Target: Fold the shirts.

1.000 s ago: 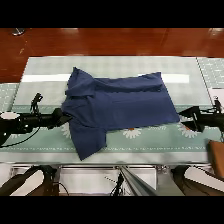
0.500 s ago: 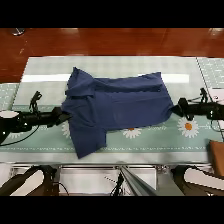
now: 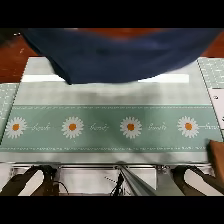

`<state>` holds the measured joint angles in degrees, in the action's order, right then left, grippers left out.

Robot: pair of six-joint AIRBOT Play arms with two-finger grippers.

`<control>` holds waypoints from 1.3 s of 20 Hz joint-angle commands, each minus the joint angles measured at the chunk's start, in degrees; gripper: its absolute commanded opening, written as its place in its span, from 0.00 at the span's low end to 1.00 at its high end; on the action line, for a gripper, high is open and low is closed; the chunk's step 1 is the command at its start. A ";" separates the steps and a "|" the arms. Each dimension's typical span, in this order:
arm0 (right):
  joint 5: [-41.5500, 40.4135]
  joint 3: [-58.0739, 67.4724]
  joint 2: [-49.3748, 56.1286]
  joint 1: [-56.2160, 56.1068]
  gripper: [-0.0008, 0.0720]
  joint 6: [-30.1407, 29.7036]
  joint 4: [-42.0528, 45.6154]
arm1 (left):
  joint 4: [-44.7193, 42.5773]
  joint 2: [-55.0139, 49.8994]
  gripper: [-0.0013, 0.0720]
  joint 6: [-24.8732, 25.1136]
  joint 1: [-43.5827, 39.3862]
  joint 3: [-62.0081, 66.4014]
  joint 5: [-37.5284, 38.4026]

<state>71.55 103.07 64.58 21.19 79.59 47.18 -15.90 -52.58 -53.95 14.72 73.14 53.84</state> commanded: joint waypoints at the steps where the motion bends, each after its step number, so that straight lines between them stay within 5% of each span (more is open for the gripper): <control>1: 5.55 15.65 -9.60 -0.28 0.04 4.98 15.10 | -13.99 6.45 0.05 -10.62 0.02 17.75 -1.53; 4: 11.43 15.65 -19.69 -0.31 0.04 8.07 26.23 | -33.77 14.38 0.05 -21.18 0.02 23.85 3.61; 11: 22.45 15.58 -29.22 -0.31 0.04 10.51 31.30 | -60.74 30.80 0.05 -26.40 -0.11 23.06 12.15; 17: 24.90 -1.25 -29.57 -0.31 0.04 9.18 21.68 | -58.84 29.59 0.05 -26.69 -0.11 6.34 12.85; 22: 9.75 -29.33 -26.34 -0.31 0.04 2.97 12.24 | -46.53 19.76 0.05 -21.92 -0.13 -13.03 8.31; 26: -2.47 -39.10 -12.46 -0.35 0.04 -1.97 7.19 | -41.86 2.40 0.05 -20.63 -2.97 -16.83 -1.55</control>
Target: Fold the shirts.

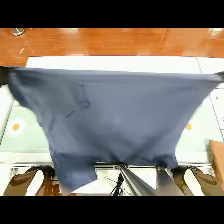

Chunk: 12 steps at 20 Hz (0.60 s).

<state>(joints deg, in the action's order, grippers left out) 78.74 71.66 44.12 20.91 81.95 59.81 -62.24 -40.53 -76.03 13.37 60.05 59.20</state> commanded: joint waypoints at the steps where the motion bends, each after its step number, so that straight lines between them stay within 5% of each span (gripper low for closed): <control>1: -12.98 -7.61 12.31 -0.07 0.04 -5.84 -7.54 | 4.48 -14.40 0.05 1.42 -3.08 -3.17 -10.80; 4: -20.13 -2.69 26.23 -0.07 0.04 -6.32 -11.32 | 4.52 -27.76 0.05 -1.07 -6.62 1.79 -17.79; 12: -20.76 14.78 50.62 -2.25 0.04 -5.62 -17.29 | 11.32 -49.62 0.05 -4.92 -8.98 16.85 -18.18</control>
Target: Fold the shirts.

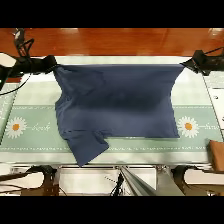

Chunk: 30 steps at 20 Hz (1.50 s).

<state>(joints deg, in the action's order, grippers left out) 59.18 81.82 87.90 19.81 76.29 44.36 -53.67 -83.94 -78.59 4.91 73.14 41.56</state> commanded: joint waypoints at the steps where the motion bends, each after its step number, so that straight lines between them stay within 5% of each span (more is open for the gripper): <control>1: -1.66 5.44 8.37 -1.84 0.04 0.39 -1.81 | 2.75 -7.13 0.05 -3.17 -0.66 3.87 -0.52; 6: -0.20 6.27 11.17 -2.54 0.04 1.40 -1.84 | 2.73 -8.15 0.05 -3.13 0.09 4.68 5.20; 12: 18.29 9.05 10.40 1.53 0.04 -2.71 4.07 | -0.94 -8.92 0.05 3.54 4.85 8.48 29.99; 18: 13.33 -0.15 10.51 -1.60 0.04 0.28 15.87 | -4.15 -11.74 0.06 2.25 4.07 0.04 33.90; 19: 11.15 -1.70 10.51 -2.08 0.09 1.49 15.13 | -4.17 -12.41 0.15 0.09 3.74 -0.33 34.01; 21: 9.84 -2.47 10.40 -2.89 0.89 4.09 15.02 | -4.24 -12.74 0.97 -0.81 3.52 -0.22 35.65; 24: 16.70 -0.94 7.37 -0.81 0.87 3.76 15.63 | -5.68 -10.62 0.98 -0.52 5.49 1.29 41.40; 27: 23.50 -4.15 0.31 4.63 0.87 5.25 28.33 | -8.96 -3.54 0.98 -1.57 9.90 -2.45 45.11; 30: 14.58 -19.65 -12.39 10.84 0.87 5.20 25.64 | -15.61 7.89 0.97 -1.05 15.23 -17.79 41.35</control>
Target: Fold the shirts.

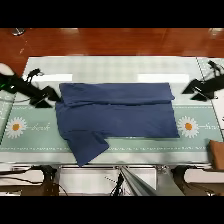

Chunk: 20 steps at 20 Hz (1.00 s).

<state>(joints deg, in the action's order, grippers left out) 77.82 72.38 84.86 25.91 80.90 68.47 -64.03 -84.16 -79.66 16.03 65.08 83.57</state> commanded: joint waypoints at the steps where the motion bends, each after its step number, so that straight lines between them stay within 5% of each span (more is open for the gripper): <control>1: -7.45 -16.52 -13.73 5.81 0.87 0.04 -1.51 | -5.86 11.78 0.97 0.83 6.12 -16.31 -1.11; 8: -10.14 -41.16 -33.48 6.01 0.87 -8.79 -19.69 | 14.60 33.57 0.97 7.21 17.16 -44.46 -12.37; 20: -9.57 -41.48 -34.49 5.84 0.87 -6.88 -21.94 | 25.57 33.66 0.97 7.19 -0.39 -55.04 -25.53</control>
<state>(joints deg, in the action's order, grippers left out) 69.06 31.00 50.52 31.70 73.12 46.89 -40.62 -50.61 -72.64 20.49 11.81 64.27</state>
